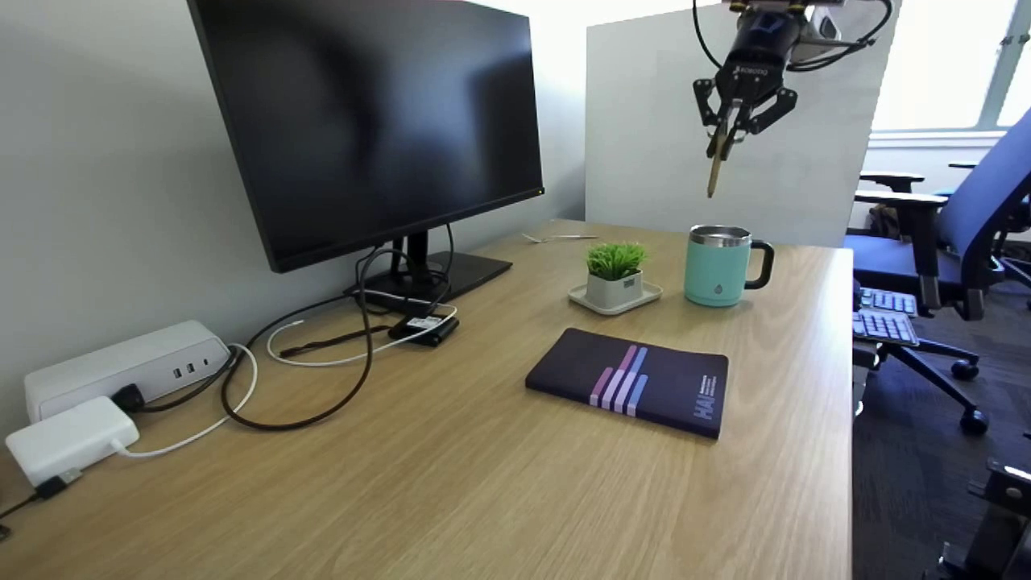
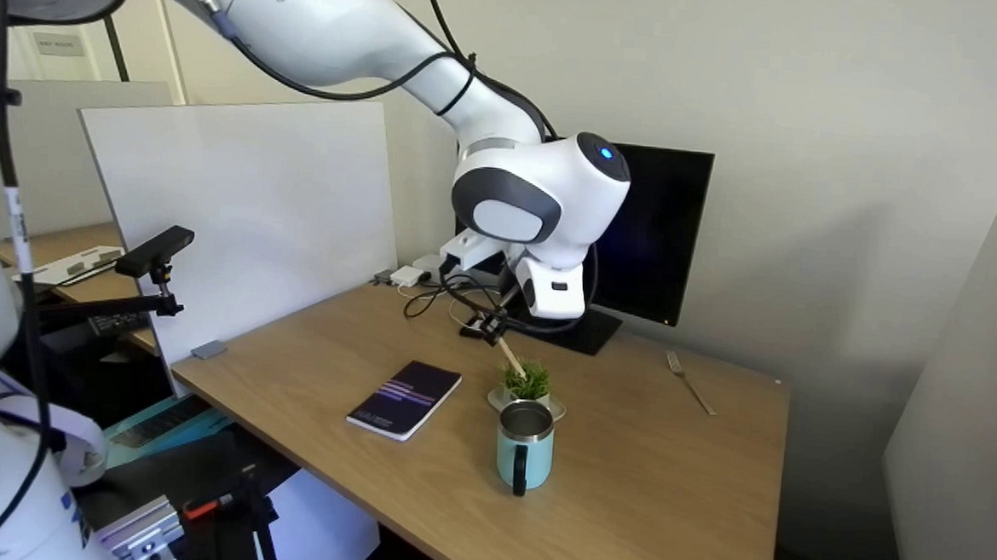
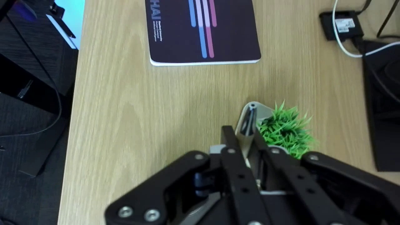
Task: Take the pen out of the mug and put it on the desk
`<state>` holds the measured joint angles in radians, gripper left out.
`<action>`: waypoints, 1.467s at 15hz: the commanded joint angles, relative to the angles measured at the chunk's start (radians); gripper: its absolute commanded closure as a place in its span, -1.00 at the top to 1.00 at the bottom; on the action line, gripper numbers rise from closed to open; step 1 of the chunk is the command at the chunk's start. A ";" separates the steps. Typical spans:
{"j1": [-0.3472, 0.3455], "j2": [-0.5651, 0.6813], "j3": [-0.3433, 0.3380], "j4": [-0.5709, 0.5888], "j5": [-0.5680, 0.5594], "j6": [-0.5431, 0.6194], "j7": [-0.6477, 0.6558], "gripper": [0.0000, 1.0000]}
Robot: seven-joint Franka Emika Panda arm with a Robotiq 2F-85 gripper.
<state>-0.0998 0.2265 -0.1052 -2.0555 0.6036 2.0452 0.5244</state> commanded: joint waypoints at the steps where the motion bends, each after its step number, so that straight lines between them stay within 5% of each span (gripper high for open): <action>1: 0.019 -0.067 0.018 -0.049 -0.032 -0.019 -0.104 -0.94; 12: 0.202 -0.085 0.149 -0.127 -0.393 0.100 -0.163 -0.94; 22: 0.218 -0.018 0.178 -0.295 -0.534 0.470 -0.398 -0.94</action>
<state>0.1324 0.1943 0.0674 -2.3088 0.0914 2.4085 0.1912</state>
